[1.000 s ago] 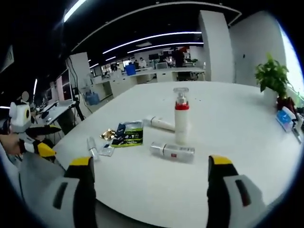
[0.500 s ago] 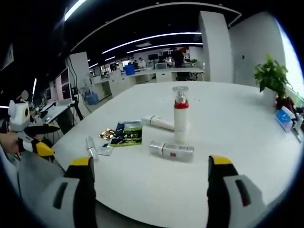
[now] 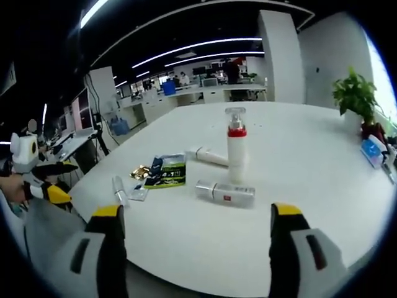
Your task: Arrange the skincare products in the storage area until every visible bottle or jar stands upright without overlapping.
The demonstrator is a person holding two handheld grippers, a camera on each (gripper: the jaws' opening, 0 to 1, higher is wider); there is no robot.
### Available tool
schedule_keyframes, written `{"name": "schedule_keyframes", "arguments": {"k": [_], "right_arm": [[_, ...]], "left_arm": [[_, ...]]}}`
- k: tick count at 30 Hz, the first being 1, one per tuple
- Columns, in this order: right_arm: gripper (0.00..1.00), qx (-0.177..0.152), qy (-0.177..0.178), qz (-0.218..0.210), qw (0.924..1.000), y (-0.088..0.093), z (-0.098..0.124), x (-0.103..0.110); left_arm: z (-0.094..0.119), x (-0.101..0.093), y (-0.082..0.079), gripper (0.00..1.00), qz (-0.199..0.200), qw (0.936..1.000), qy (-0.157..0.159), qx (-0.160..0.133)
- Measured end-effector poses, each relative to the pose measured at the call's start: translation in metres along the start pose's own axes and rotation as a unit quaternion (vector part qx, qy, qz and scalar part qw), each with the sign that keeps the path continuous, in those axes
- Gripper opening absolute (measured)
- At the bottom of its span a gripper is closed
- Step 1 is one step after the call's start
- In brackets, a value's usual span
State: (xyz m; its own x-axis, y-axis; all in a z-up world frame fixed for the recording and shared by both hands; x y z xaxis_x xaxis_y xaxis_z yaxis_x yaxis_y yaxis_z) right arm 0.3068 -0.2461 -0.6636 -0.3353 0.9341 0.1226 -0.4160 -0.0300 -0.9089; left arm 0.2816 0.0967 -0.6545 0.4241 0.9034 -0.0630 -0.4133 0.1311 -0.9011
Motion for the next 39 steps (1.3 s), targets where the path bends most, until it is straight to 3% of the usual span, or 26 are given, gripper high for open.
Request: {"name": "schedule_keyframes", "arguments": {"k": [11, 19, 27, 36, 39], "right_arm": [[0.95, 0.016, -0.004, 0.001, 0.9999, 0.002, -0.003, 0.001], [0.96, 0.008, -0.006, -0.005, 0.9999, 0.001, -0.001, 0.001], [0.96, 0.001, 0.0, -0.012, 0.9999, 0.001, 0.0, -0.001], [0.95, -0.004, 0.008, -0.014, 0.9999, 0.001, 0.0, -0.003], [0.95, -0.005, 0.009, -0.017, 0.9998, 0.001, 0.0, -0.004]], "left_arm": [[0.0, 0.0, 0.0, 0.94, 0.001, 1.0, 0.001, 0.003], [-0.012, -0.001, -0.005, 0.97, -0.023, 0.9988, 0.035, 0.025], [-0.038, 0.009, -0.034, 0.97, -0.051, 0.997, 0.055, 0.018], [-0.056, 0.022, -0.055, 0.97, -0.086, 0.9925, 0.079, 0.035], [-0.065, 0.026, -0.065, 0.97, -0.114, 0.9879, 0.096, 0.043]]}}
Point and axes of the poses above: the point that each gripper's makers call its tool centre point, and the gripper's own axes: z roughly backward along the fingers, x roughly to its left, y roughly out of its underside, the point moved 10 cm from there along z, roughly backward along the fingers, and after that the axes turned 5 degrees about -x, right-handed, at the moved point
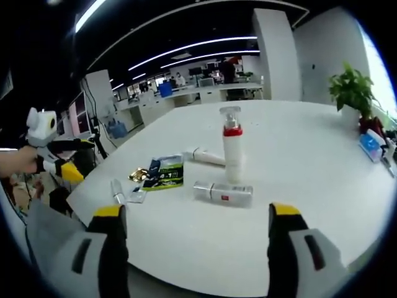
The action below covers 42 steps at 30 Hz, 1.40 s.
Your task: Arrange the skincare products in the storage area until every visible bottle or jar stands upright without overlapping.
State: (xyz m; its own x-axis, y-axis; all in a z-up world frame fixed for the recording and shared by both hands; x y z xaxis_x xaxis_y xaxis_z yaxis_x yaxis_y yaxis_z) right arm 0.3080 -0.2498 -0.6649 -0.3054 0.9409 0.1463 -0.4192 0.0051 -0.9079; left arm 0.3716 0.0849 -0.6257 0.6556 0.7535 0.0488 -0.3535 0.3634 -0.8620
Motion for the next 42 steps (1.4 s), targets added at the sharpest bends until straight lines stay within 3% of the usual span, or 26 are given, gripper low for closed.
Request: {"name": "schedule_keyframes", "arguments": {"k": [9, 20, 27, 32, 38, 42], "right_arm": [[0.95, -0.008, 0.008, -0.012, 0.9999, 0.0, 0.001, -0.002], [0.93, -0.009, 0.014, -0.016, 0.9997, -0.001, 0.001, -0.003], [0.92, -0.006, 0.018, -0.018, 0.9997, 0.0, 0.0, -0.004], [0.91, -0.003, 0.018, -0.017, 0.9997, 0.0, 0.0, -0.004], [0.89, 0.001, 0.019, -0.02, 0.9996, 0.001, -0.001, -0.004], [0.89, 0.005, 0.017, -0.021, 0.9996, 0.002, -0.002, -0.004]], "left_arm": [[-0.027, 0.011, -0.032, 0.97, -0.056, 0.9973, 0.044, 0.018], [-0.067, 0.017, -0.056, 0.97, -0.111, 0.9892, 0.089, 0.035], [-0.092, 0.02, -0.074, 0.97, -0.157, 0.9784, 0.126, 0.048], [-0.115, 0.02, -0.082, 0.96, -0.172, 0.9726, 0.146, 0.056], [-0.145, 0.021, -0.08, 0.95, -0.191, 0.9643, 0.166, 0.079], [-0.165, 0.023, -0.079, 0.94, -0.157, 0.9669, 0.175, 0.098]]}}
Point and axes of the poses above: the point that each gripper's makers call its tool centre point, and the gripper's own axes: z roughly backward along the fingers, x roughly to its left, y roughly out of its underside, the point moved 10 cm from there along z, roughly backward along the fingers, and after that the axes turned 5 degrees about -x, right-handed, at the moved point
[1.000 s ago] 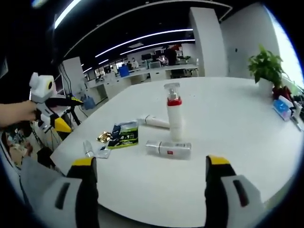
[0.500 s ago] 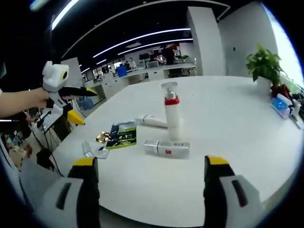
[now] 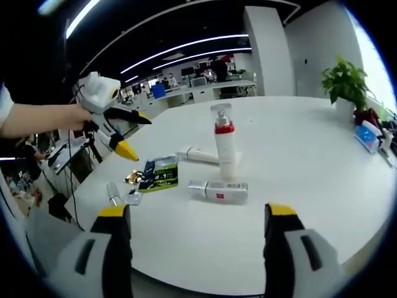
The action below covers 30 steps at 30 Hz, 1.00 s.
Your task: Arrange the skincare products in the storage area until every visible bottle or jar stands upright without overlapping.
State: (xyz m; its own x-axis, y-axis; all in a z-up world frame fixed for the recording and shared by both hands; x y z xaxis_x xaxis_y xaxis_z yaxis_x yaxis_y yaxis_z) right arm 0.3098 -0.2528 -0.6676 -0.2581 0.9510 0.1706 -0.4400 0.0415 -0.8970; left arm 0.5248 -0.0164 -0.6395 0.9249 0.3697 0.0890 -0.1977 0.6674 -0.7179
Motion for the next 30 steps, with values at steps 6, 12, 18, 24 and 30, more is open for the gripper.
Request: {"name": "schedule_keyframes", "arguments": {"k": [6, 12, 18, 24, 30], "right_arm": [[0.88, 0.009, -0.001, 0.002, 1.0, 0.001, -0.002, 0.001], [0.87, 0.012, 0.0, -0.001, 0.9999, 0.002, -0.002, 0.0], [0.87, 0.018, 0.001, -0.006, 0.9998, 0.003, -0.002, -0.001], [0.86, 0.026, 0.001, -0.006, 0.9997, 0.005, -0.003, -0.001], [0.86, 0.03, 0.005, -0.009, 0.9995, 0.006, -0.004, -0.002]], "left_arm": [[-0.026, 0.013, -0.01, 0.93, -0.034, 0.9993, 0.009, 0.016], [-0.051, 0.021, -0.014, 0.9, -0.057, 0.9973, 0.028, 0.037], [-0.072, 0.025, -0.015, 0.9, -0.059, 0.9961, 0.038, 0.052], [-0.095, 0.029, -0.016, 0.78, -0.055, 0.9962, 0.055, 0.038], [-0.121, 0.03, -0.02, 0.72, -0.082, 0.9932, 0.069, 0.047]]}}
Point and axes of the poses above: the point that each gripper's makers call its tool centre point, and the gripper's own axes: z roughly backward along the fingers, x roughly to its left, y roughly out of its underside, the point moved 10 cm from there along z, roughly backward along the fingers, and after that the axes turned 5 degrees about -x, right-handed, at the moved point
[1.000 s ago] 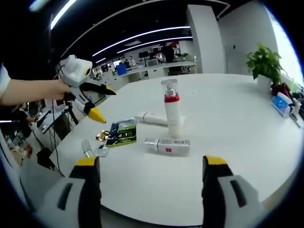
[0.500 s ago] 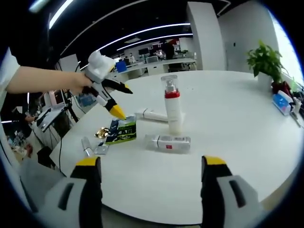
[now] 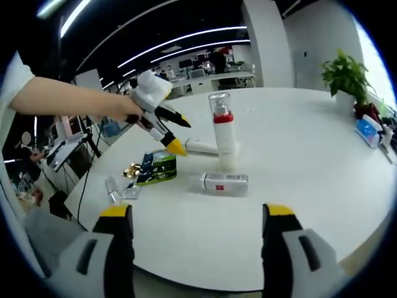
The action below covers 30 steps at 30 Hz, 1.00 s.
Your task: Arrange the skincare products in the storage area until every visible bottle or jar stands upright without overlapping.
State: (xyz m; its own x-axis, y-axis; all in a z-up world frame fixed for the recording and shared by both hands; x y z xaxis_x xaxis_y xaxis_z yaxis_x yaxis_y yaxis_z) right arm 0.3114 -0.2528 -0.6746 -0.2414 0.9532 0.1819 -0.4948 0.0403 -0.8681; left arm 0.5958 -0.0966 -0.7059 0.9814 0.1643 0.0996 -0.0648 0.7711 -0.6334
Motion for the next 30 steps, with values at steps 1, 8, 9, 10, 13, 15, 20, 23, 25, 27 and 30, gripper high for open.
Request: {"name": "schedule_keyframes", "arguments": {"k": [1, 8, 9, 10, 13, 15, 20, 23, 25, 27, 30], "right_arm": [[0.86, 0.0, 0.001, 0.0, 1.0, 0.0, 0.0, 0.0], [0.85, -0.001, 0.008, -0.003, 1.0, 0.0, 0.0, -0.002], [0.85, -0.002, 0.009, -0.005, 0.9999, 0.0, 0.0, -0.002], [0.85, -0.003, 0.009, -0.006, 0.9999, 0.0, 0.001, -0.002], [0.85, -0.004, 0.011, -0.008, 0.9999, 0.0, 0.001, -0.003], [0.85, -0.004, 0.011, -0.009, 0.9999, 0.0, 0.001, -0.003], [0.85, -0.004, 0.013, -0.011, 0.9998, 0.0, 0.001, -0.003], [0.84, -0.004, 0.014, -0.013, 0.9998, 0.0, 0.001, -0.003], [0.84, -0.004, 0.014, -0.012, 0.9998, 0.001, 0.002, -0.003], [0.84, -0.003, 0.015, -0.012, 0.9998, 0.001, 0.002, -0.003], [0.84, -0.004, 0.016, -0.012, 0.9998, 0.002, 0.002, -0.004]], "left_arm": [[-0.003, 0.001, -0.002, 0.71, -0.001, 1.0, 0.003, 0.001], [-0.027, 0.008, -0.018, 0.47, -0.048, 0.9977, 0.038, 0.028], [-0.029, 0.008, -0.021, 0.45, -0.048, 0.9976, 0.039, 0.032], [-0.033, 0.008, -0.025, 0.45, -0.049, 0.9974, 0.041, 0.032], [-0.042, 0.006, -0.033, 0.46, -0.063, 0.9957, 0.058, 0.035], [-0.047, 0.005, -0.036, 0.46, -0.089, 0.9923, 0.067, 0.054], [-0.058, 0.003, -0.035, 0.45, -0.104, 0.9873, 0.076, 0.093], [-0.061, 0.003, -0.033, 0.42, -0.104, 0.9863, 0.081, 0.099], [-0.061, 0.008, -0.033, 0.42, -0.082, 0.9883, 0.085, 0.097], [-0.061, 0.011, -0.032, 0.44, -0.078, 0.9888, 0.084, 0.095], [-0.06, 0.011, -0.029, 0.39, -0.044, 0.9892, 0.098, 0.099]]}}
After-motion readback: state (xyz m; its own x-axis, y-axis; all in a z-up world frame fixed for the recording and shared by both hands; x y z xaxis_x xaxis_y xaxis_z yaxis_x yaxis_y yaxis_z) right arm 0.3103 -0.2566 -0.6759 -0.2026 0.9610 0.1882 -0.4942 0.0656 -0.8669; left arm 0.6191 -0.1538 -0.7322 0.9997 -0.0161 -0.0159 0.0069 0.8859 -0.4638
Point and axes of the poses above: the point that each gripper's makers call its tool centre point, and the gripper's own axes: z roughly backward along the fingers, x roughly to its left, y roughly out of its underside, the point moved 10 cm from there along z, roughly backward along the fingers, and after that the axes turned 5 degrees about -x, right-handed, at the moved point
